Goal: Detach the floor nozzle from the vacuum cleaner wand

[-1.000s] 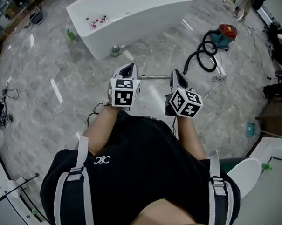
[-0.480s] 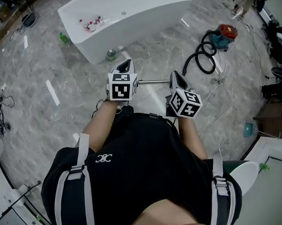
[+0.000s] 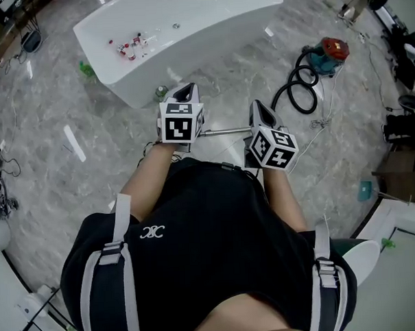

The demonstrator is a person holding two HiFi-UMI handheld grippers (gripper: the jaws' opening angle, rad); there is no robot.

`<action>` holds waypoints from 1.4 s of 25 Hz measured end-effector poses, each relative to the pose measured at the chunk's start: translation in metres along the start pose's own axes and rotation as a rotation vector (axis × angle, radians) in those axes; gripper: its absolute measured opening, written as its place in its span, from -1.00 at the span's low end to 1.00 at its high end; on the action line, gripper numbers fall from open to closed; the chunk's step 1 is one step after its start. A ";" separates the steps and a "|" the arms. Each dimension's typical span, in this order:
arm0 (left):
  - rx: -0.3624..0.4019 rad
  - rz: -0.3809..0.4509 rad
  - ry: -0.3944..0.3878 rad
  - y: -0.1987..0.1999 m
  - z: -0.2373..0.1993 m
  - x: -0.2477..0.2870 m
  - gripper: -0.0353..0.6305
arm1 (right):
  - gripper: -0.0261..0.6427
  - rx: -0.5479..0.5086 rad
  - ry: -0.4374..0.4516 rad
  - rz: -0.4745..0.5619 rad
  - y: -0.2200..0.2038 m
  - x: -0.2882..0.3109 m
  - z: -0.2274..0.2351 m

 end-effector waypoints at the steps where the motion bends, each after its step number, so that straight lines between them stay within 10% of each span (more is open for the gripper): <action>1: -0.004 -0.009 -0.002 0.000 -0.006 0.006 -0.90 | -0.88 -0.002 -0.001 -0.007 0.000 0.009 -0.002; 16: -0.179 -0.227 0.053 -0.073 -0.044 0.087 -0.90 | -0.89 -0.118 0.024 -0.202 -0.040 0.077 0.029; 21: -0.214 -0.300 0.141 -0.121 -0.045 0.105 -0.90 | -0.88 -0.303 0.098 -0.307 -0.084 0.128 0.054; 35: -0.553 -0.491 0.359 -0.421 -0.109 0.191 -0.90 | -0.89 -0.718 0.561 -0.773 -0.448 0.280 0.100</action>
Point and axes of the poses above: the fingertips, and each gripper's own axes: x forward along the fingers, z to its right, y out of its top, the point moved 2 cm from there along -x, backward along the fingers, and after that the axes turned 5 degrees about z, right-handed, at the moved point
